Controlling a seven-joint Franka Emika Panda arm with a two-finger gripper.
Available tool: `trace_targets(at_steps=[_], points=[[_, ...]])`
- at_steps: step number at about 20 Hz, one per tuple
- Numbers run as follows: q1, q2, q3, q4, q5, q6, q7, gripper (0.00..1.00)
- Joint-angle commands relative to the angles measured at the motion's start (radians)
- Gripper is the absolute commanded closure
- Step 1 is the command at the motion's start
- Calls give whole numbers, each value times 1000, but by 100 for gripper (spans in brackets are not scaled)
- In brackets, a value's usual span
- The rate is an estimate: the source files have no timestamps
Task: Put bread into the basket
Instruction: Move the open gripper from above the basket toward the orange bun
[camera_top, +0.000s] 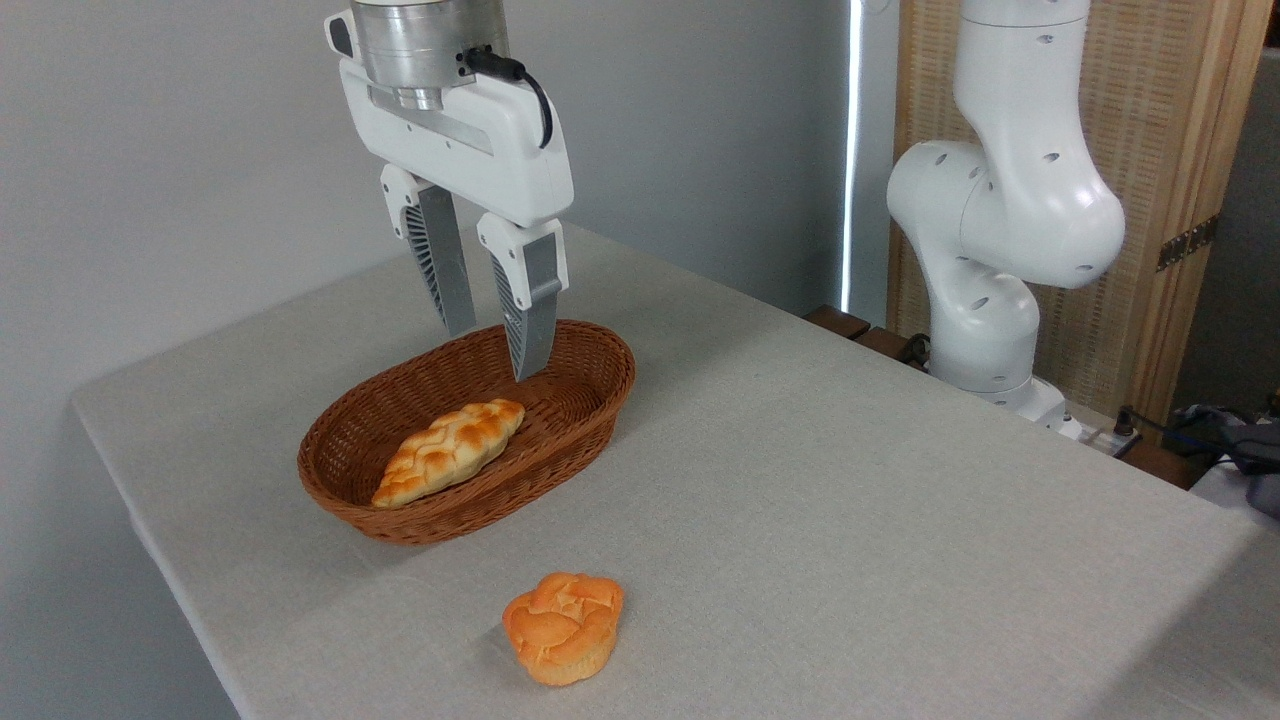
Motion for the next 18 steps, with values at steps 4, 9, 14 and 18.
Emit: trace_targets(at_steps=[4,9,14,18], points=[[10,-9,-3,13,7,-44,-18,0],[10,-11,-3,12,7,-44,-18,0],[8,-17,-1,1,12,-33,-13,0],[7,-23,51,-17,9,45,-10,0]])
